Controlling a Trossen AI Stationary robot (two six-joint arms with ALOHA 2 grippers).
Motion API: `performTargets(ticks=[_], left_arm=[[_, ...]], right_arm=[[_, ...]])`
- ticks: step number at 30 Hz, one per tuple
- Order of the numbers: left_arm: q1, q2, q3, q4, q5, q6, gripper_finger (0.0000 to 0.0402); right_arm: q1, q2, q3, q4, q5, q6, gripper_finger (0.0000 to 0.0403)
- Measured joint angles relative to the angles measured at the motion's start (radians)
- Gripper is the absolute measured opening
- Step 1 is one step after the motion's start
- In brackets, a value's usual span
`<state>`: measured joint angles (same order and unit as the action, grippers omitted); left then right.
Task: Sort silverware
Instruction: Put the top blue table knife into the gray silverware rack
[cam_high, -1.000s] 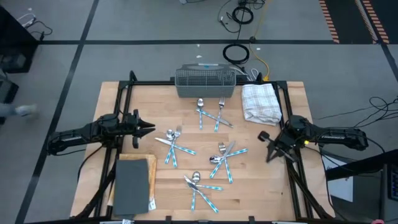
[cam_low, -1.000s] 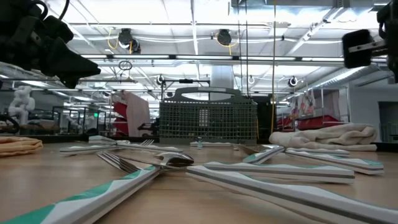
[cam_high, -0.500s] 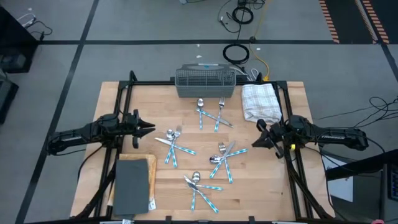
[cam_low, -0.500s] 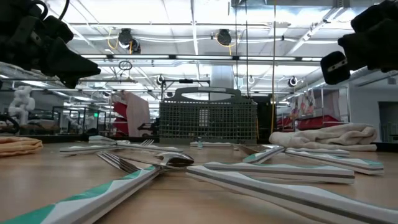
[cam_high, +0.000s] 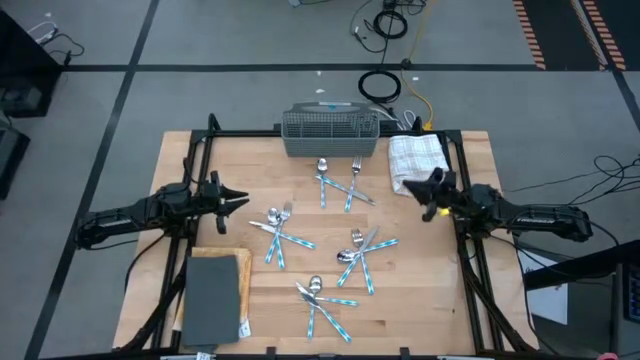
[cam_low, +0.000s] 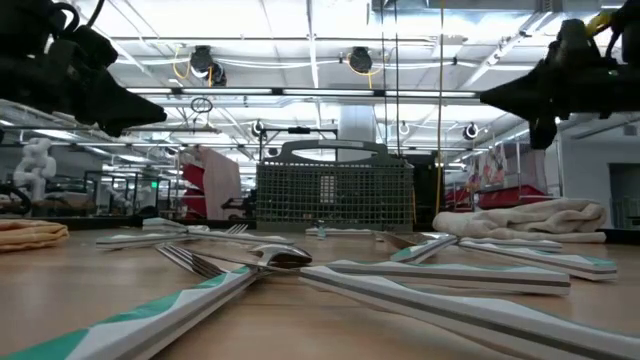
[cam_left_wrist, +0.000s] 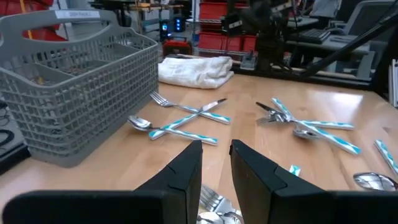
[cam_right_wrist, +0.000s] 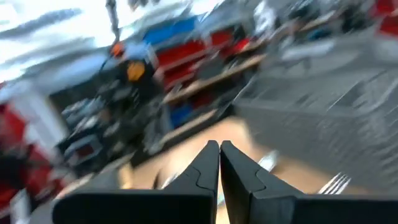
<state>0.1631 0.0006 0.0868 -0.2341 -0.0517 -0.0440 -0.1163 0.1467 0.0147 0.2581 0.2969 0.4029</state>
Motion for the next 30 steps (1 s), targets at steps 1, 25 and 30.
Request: performTargets(ticks=[1,25,30], left_arm=[[0.000,0.000,0.000,0.000,-0.001,-0.001,0.0090],[0.000,0.008,-0.001,0.388,-0.210,-0.353,0.0090],[0.000,0.009,0.031,0.514,-0.227,-0.479,0.0090]], right_arm=[[0.000,0.000,0.000,0.022,0.034,-0.014,0.0009],[0.000,0.001,0.019,0.224,0.151,0.006,0.0010],[0.000,0.002,0.130,0.237,0.081,-0.068,0.0039]])
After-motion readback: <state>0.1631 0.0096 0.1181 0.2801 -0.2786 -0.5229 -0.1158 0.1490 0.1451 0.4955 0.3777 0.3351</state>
